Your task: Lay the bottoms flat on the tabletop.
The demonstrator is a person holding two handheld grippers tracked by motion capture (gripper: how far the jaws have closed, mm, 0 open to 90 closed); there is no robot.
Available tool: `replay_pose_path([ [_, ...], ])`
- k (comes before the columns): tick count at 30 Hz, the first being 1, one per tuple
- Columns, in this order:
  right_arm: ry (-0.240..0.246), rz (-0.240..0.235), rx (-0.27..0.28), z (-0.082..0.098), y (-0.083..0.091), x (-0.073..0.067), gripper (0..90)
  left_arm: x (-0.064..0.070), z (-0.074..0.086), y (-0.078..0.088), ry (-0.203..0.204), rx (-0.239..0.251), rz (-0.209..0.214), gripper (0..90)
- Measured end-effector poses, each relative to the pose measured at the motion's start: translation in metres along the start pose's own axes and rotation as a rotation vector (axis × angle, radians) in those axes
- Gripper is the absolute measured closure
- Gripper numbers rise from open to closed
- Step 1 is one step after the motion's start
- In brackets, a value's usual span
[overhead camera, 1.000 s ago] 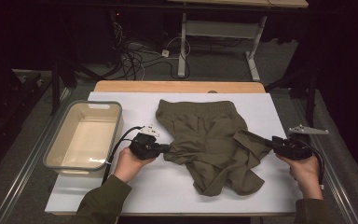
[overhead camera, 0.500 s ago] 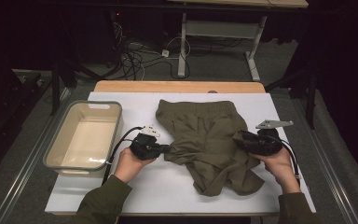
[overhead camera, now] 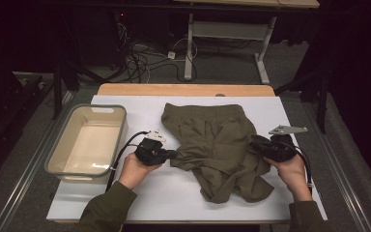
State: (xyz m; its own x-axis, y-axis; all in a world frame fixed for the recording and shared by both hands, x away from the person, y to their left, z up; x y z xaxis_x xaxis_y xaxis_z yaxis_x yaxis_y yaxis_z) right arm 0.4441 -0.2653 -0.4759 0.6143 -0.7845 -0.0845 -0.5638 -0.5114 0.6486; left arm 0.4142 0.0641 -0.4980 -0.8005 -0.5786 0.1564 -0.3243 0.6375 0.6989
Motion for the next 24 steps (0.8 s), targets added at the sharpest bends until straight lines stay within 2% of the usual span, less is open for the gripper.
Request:
replay_pose_path([
  [8, -0.053, 0.067, 0.010, 0.022, 0.031, 0.022, 89.1, 0.000, 0.000, 0.000, 0.001, 0.001, 0.001, 86.7],
  [13, -0.096, 0.107, -0.006, 0.042, 0.043, 0.036, 89.1, 0.000, 0.000, 0.000, 0.000, 0.002, 0.002, 86.7],
  [19, -0.151, 0.152, -0.040, 0.069, 0.052, 0.051, 89.1, 0.000, 0.000, 0.000, 0.000, 0.000, 0.001, 86.7],
  [21, -0.158, 0.175, -0.070, 0.079, 0.051, 0.056, 89.1, 0.000, 0.000, -0.001, 0.000, 0.000, 0.000, 86.7],
  [24, -0.181, 0.170, -0.101, 0.089, 0.044, 0.061, 88.9, 0.000, 0.000, -0.002, 0.000, -0.001, 0.001, 86.6],
])
Point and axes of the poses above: each handheld gripper's, and its own axes: y roughly backward along the jaws, z roughly out of its underside, x roughly to its right, the point moved 8 cm from there along -y, roughly forward along the jaws, and after that the axes turned 4 degrees about -z, right-handed, at the moved point
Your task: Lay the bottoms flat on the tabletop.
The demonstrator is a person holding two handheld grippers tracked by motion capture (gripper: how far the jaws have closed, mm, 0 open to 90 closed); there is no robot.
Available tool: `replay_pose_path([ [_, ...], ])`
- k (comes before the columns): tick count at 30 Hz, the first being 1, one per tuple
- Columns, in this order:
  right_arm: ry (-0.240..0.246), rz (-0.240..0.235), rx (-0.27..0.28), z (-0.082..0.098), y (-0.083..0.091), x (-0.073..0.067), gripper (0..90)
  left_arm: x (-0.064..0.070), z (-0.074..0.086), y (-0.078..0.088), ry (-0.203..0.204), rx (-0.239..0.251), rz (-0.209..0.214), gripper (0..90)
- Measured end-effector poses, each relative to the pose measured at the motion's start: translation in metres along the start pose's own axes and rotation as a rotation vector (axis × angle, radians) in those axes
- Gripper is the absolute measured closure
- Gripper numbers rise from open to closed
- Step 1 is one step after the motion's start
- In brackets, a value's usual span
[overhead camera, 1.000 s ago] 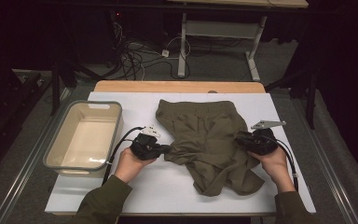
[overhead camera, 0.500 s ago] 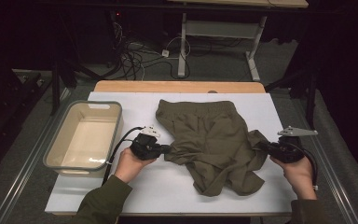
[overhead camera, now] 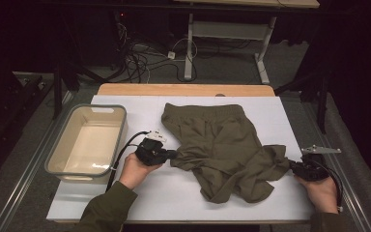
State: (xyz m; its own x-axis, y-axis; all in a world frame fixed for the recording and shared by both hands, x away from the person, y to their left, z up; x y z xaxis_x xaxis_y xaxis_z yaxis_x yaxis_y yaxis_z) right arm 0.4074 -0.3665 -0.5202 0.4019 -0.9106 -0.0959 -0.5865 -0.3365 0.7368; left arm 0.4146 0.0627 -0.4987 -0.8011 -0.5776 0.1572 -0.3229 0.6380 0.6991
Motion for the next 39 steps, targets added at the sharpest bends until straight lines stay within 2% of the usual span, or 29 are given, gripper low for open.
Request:
replay_pose_path([
  [1, -0.001, -0.005, 0.005, 0.000, 0.000, 0.000, 87.2, 0.000, 0.000, 0.000, -0.001, 0.000, 0.001, 86.6],
  [3, -0.006, -0.004, 0.010, -0.003, 0.003, -0.001, 76.9, 0.000, 0.000, 0.000, -0.002, 0.000, 0.001, 86.6],
  [6, -0.008, -0.011, 0.060, -0.012, 0.014, -0.004, 61.1, 0.000, 0.000, 0.000, -0.001, 0.000, 0.001, 86.7],
  [8, -0.014, -0.025, 0.101, -0.020, 0.023, -0.008, 54.7, 0.000, 0.000, 0.000, -0.001, 0.000, 0.002, 86.6],
  [14, 0.019, -0.037, 0.174, -0.039, 0.049, -0.023, 48.6, 0.000, 0.000, 0.000, -0.003, 0.000, 0.002, 86.6],
  [21, 0.071, -0.051, 0.232, -0.059, 0.063, -0.045, 49.0, 0.000, 0.000, -0.001, -0.002, 0.000, 0.002, 86.6],
  [24, 0.086, -0.097, 0.231, -0.063, 0.060, -0.057, 51.1, 0.000, 0.000, -0.002, -0.002, -0.001, 0.003, 86.6],
  [27, 0.107, -0.156, 0.215, -0.065, 0.050, -0.071, 52.4, 0.001, 0.000, -0.002, -0.003, -0.001, 0.004, 86.5],
  [33, 0.169, -0.234, 0.150, -0.064, 0.023, -0.101, 53.8, 0.001, 0.000, -0.001, -0.004, 0.001, 0.005, 86.6],
  [39, 0.219, -0.281, 0.113, -0.062, 0.010, -0.123, 53.9, -0.001, 0.000, -0.001, -0.004, -0.001, -0.001, 86.5],
])
Point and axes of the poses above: each handheld gripper's, and its own axes: y roughly backward along the jaws, z roughly out of its underside, x roughly to its right, the point moved 8 cm from there along -y, roughly forward along the jaws, and after that the axes turned 4 degrees about -z, right-handed, at the moved point
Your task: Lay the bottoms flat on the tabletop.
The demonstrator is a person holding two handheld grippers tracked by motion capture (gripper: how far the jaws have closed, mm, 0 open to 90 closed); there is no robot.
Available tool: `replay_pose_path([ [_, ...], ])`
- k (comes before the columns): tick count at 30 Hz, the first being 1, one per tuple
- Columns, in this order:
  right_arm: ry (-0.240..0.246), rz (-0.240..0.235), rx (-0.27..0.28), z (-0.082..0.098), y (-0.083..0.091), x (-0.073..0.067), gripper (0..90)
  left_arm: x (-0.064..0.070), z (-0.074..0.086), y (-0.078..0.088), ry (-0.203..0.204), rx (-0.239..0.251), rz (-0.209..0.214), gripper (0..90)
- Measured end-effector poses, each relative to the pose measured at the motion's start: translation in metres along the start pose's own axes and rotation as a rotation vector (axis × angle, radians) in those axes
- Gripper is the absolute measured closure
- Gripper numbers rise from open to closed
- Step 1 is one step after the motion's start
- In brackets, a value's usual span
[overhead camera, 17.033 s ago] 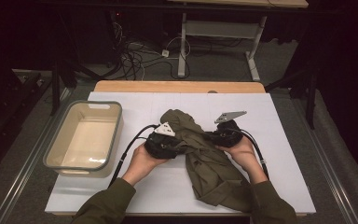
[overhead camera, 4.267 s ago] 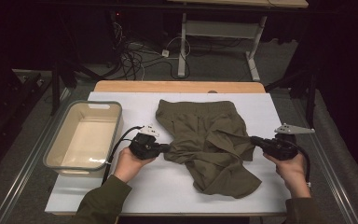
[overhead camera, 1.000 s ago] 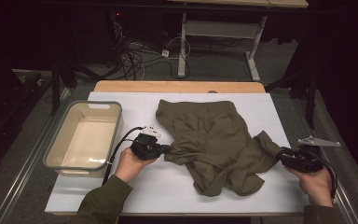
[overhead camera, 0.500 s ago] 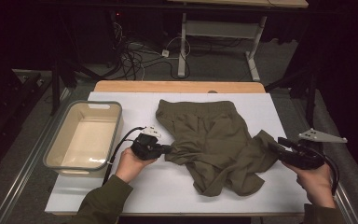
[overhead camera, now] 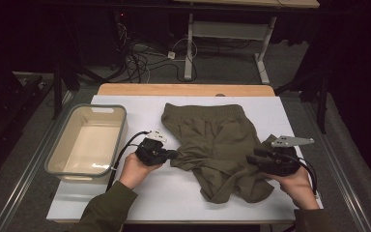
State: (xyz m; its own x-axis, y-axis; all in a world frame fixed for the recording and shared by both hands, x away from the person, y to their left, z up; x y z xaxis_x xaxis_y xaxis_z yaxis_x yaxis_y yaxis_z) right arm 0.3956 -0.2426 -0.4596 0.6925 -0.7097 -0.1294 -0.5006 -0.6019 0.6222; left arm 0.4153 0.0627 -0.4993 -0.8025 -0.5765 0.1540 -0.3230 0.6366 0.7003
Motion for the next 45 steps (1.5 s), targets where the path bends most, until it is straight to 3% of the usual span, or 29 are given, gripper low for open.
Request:
replay_pose_path([
  [6, 0.007, -0.033, -0.025, 0.003, -0.010, -0.008, 53.4, -0.001, 0.001, -0.001, 0.002, -0.005, 0.002, 85.8],
  [9, 0.010, -0.031, -0.024, 0.003, -0.010, -0.009, 53.1, 0.001, -0.002, 0.000, 0.007, 0.008, 0.011, 71.2],
  [14, -0.002, -0.017, -0.018, 0.003, -0.010, -0.004, 52.4, 0.011, -0.019, 0.013, -0.010, 0.076, 0.015, 55.7],
  [17, -0.016, -0.009, -0.012, 0.003, -0.011, 0.002, 50.9, 0.018, -0.031, 0.022, -0.004, 0.129, 0.049, 55.6],
  [20, -0.036, -0.001, -0.004, 0.003, -0.013, 0.008, 48.8, 0.029, -0.041, 0.024, -0.031, 0.144, 0.073, 55.5],
  [24, -0.053, 0.007, 0.012, 0.000, -0.014, 0.013, 47.6, 0.045, -0.051, 0.015, -0.075, 0.131, 0.110, 55.5],
  [31, -0.053, 0.009, 0.016, 0.000, -0.014, 0.016, 47.3, 0.069, -0.062, -0.014, -0.150, 0.080, 0.169, 55.8],
  [41, -0.057, 0.007, 0.013, 0.001, -0.014, 0.017, 47.3, 0.087, -0.064, -0.051, -0.183, 0.014, 0.221, 56.8],
  [45, -0.054, 0.008, 0.013, 0.001, -0.015, 0.017, 47.3, 0.088, -0.060, -0.053, -0.194, -0.015, 0.234, 74.4],
])
Point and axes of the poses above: each handheld gripper's, and its own axes: y roughly backward along the jaws, z roughly out of its underside, x roughly to its right, the point moved 8 cm from there along -y, roughly forward along the jaws, and after that the axes turned 4 degrees about -z, right-handed, at the moved point
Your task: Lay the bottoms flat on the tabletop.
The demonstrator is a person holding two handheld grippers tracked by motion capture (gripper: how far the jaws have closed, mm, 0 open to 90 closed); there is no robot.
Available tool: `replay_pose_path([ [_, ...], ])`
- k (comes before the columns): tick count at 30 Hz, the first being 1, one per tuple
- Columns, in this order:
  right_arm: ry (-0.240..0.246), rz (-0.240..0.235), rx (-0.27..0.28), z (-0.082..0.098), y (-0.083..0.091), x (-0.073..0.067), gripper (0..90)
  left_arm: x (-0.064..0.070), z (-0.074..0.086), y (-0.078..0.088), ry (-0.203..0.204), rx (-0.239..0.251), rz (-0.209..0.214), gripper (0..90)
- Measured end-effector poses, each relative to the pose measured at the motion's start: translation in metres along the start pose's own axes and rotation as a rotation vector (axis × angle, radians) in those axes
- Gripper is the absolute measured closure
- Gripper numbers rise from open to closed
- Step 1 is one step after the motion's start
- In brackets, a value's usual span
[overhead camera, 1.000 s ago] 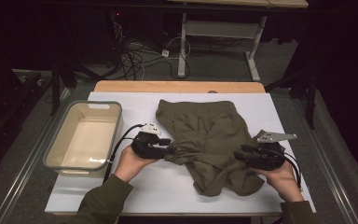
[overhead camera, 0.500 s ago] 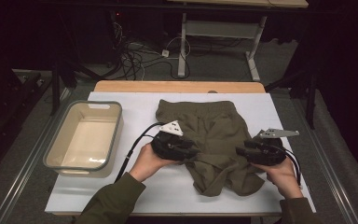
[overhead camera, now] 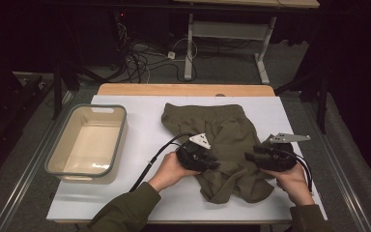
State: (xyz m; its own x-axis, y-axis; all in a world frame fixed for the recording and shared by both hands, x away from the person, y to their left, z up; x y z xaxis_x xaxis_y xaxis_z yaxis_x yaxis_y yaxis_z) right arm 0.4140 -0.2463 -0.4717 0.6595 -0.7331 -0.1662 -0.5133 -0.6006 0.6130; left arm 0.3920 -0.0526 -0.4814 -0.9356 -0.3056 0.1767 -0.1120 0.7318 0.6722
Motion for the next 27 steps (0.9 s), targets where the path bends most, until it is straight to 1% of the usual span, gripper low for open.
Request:
replay_pose_path([
  [1, 0.000, 0.000, -0.003, 0.000, 0.000, 0.000, 47.3, 0.001, 0.000, 0.001, -0.002, 0.002, 0.002, 78.6],
  [2, 0.000, 0.000, -0.004, 0.000, 0.000, 0.000, 47.3, 0.001, 0.001, 0.002, -0.009, 0.001, 0.000, 80.8],
  [4, 0.000, 0.001, -0.003, 0.001, 0.001, 0.000, 47.4, 0.002, 0.001, 0.005, -0.010, 0.004, 0.006, 84.9],
  [8, -0.001, 0.002, 0.000, 0.000, 0.001, 0.000, 47.4, 0.004, 0.004, 0.016, -0.022, 0.011, 0.000, 85.1],
  [13, 0.000, 0.004, 0.003, 0.001, 0.002, 0.000, 47.4, 0.005, 0.012, 0.037, -0.022, 0.027, -0.016, 85.2],
  [18, 0.002, 0.004, 0.001, 0.001, 0.001, -0.001, 47.4, 0.004, 0.026, 0.057, -0.009, 0.041, -0.033, 85.2],
  [20, 0.002, 0.004, -0.004, 0.001, 0.000, -0.002, 47.5, 0.004, 0.033, 0.064, -0.002, 0.038, -0.038, 85.2],
  [24, 0.008, 0.001, -0.012, 0.002, -0.002, -0.004, 47.5, 0.005, 0.048, 0.075, 0.015, 0.037, -0.047, 85.2],
  [27, 0.017, 0.001, -0.019, 0.003, -0.004, -0.006, 47.5, 0.008, 0.063, 0.080, 0.026, 0.021, -0.048, 85.2],
])
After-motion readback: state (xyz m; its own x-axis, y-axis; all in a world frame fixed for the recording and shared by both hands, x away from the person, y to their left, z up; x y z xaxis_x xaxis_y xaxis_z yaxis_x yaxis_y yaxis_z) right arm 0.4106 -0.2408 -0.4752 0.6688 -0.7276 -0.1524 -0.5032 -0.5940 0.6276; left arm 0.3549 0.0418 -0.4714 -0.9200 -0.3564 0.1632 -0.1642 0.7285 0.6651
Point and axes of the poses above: each handheld gripper's, and its own axes: y roughly backward along the jaws, z roughly out of its underside, x roughly to its right, the point moved 8 cm from there along -y, roughly forward along the jaws, and after that the axes turned 4 degrees about -z, right-handed, at the moved point
